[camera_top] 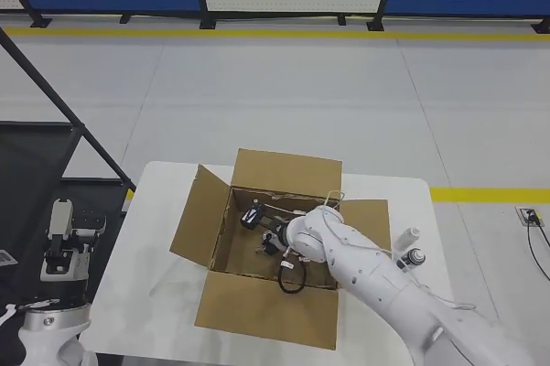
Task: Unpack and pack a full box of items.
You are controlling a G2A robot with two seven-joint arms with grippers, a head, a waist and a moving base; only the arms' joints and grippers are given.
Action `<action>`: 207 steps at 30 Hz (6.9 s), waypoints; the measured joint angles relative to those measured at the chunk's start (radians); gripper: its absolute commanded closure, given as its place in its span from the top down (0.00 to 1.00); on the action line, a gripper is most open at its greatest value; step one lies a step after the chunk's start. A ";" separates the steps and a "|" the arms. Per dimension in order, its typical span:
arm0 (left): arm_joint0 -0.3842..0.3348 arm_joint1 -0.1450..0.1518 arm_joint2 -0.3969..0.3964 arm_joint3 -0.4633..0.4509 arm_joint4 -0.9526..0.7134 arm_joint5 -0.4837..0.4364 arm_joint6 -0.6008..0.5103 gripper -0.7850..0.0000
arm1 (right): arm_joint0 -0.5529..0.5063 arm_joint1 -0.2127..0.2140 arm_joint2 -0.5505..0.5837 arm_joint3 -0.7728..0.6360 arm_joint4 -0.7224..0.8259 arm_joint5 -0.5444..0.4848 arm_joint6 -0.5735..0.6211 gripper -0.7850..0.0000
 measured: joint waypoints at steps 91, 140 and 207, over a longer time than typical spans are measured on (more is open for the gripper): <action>0.000 0.000 0.000 0.000 0.000 0.000 0.000 1.00 | -1.139 0.433 1.280 -1.033 -0.271 -0.016 0.178 0.00; 0.000 0.000 0.000 0.000 0.000 0.000 0.000 1.00 | -1.186 0.464 1.492 -1.166 0.394 -0.072 0.100 1.00; 0.000 0.000 0.000 0.000 0.000 0.000 0.000 1.00 | -0.997 0.575 1.347 -1.070 0.328 0.018 0.323 1.00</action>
